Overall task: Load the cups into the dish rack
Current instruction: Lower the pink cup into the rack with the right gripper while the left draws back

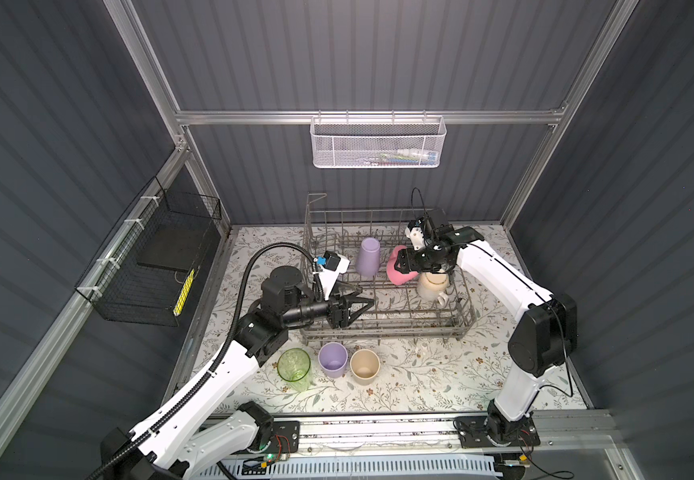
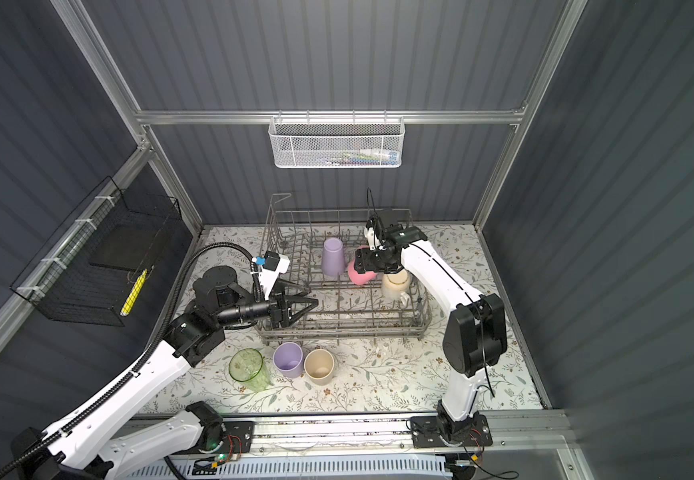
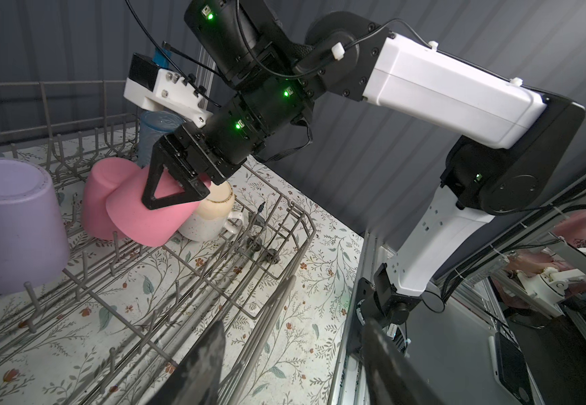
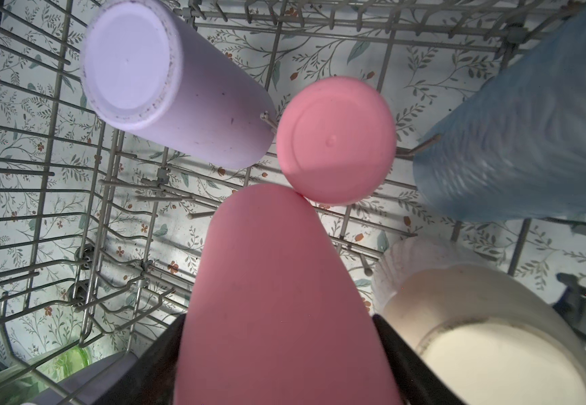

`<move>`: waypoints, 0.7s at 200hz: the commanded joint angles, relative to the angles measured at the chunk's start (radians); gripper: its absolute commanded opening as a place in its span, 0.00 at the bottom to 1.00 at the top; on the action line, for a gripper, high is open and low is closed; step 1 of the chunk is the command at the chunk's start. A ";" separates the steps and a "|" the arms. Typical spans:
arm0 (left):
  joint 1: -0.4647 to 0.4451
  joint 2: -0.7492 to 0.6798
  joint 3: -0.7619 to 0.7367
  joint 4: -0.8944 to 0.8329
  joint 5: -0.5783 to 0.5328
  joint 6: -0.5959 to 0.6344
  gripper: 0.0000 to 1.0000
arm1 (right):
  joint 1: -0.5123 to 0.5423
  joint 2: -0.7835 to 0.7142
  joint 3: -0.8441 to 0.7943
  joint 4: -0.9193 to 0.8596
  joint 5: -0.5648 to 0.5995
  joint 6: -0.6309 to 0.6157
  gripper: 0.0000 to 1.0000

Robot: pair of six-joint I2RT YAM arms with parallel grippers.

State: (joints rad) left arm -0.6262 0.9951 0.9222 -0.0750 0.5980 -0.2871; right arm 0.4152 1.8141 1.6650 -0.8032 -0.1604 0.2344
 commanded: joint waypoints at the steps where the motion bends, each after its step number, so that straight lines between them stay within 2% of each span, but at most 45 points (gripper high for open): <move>1: 0.010 0.002 -0.006 -0.003 0.022 0.024 0.62 | 0.006 0.023 0.034 -0.018 -0.003 -0.011 0.36; 46: 0.016 0.009 -0.006 -0.003 0.028 0.026 0.62 | 0.017 0.061 0.070 -0.037 0.000 -0.017 0.38; 140: 0.022 0.016 -0.011 -0.003 0.033 0.031 0.61 | 0.061 0.155 0.159 -0.115 0.103 -0.038 0.47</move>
State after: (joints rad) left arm -0.6132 1.0080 0.9222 -0.0753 0.6064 -0.2798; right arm 0.4587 1.9419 1.7821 -0.8738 -0.1017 0.2138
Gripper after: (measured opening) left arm 0.610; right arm 0.731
